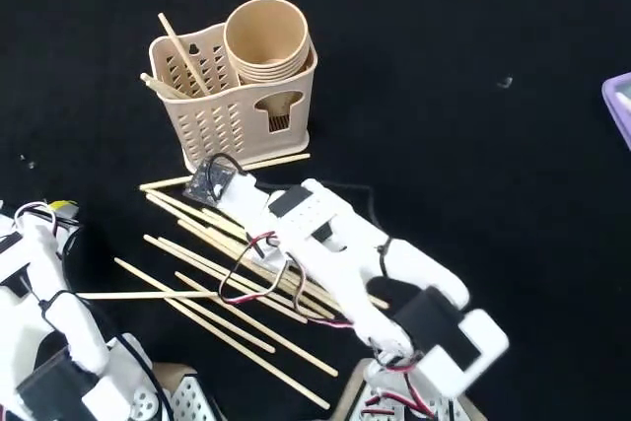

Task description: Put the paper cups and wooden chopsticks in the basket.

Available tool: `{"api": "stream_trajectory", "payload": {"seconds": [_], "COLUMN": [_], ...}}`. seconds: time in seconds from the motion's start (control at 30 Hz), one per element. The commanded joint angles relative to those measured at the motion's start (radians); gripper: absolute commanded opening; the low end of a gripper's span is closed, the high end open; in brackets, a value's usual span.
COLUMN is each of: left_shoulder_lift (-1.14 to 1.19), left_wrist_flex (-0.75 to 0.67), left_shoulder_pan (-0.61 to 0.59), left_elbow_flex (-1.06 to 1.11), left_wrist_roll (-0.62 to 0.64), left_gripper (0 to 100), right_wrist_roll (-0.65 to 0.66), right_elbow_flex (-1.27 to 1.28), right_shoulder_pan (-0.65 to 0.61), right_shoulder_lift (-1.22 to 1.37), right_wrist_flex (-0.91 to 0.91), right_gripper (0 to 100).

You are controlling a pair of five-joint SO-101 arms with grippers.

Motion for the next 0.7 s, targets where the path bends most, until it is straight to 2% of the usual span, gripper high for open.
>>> {"api": "stream_trajectory", "payload": {"seconds": [0.0,0.2,0.3,0.4,0.53,0.67], "left_shoulder_lift": [-0.034,-0.034,-0.034,-0.034,-0.034,-0.034], "left_wrist_flex": [-0.012,-0.012,-0.012,-0.012,-0.012,-0.012], "left_shoulder_pan": [0.008,0.008,0.008,0.008,0.008,0.008], "left_elbow_flex": [-0.007,-0.007,-0.007,-0.007,-0.007,-0.007], "left_wrist_roll": [-0.006,-0.006,-0.006,-0.006,-0.006,-0.006], "left_gripper": [32,32,32,32,32,32], "right_wrist_roll": [0.006,0.006,0.006,0.006,0.005,-0.034], "right_elbow_flex": [-0.03,0.015,0.101,0.206,0.306,0.312], "right_shoulder_pan": [0.018,-0.006,-0.066,-0.123,-0.126,-0.126], "right_shoulder_lift": [-0.143,-0.277,-0.308,-0.312,-0.311,-0.311], "right_wrist_flex": [0.064,0.121,0.12,0.051,-0.078,-0.084], "right_gripper": [1.0,1.0,1.0,1.1,1.5,9.5]}}
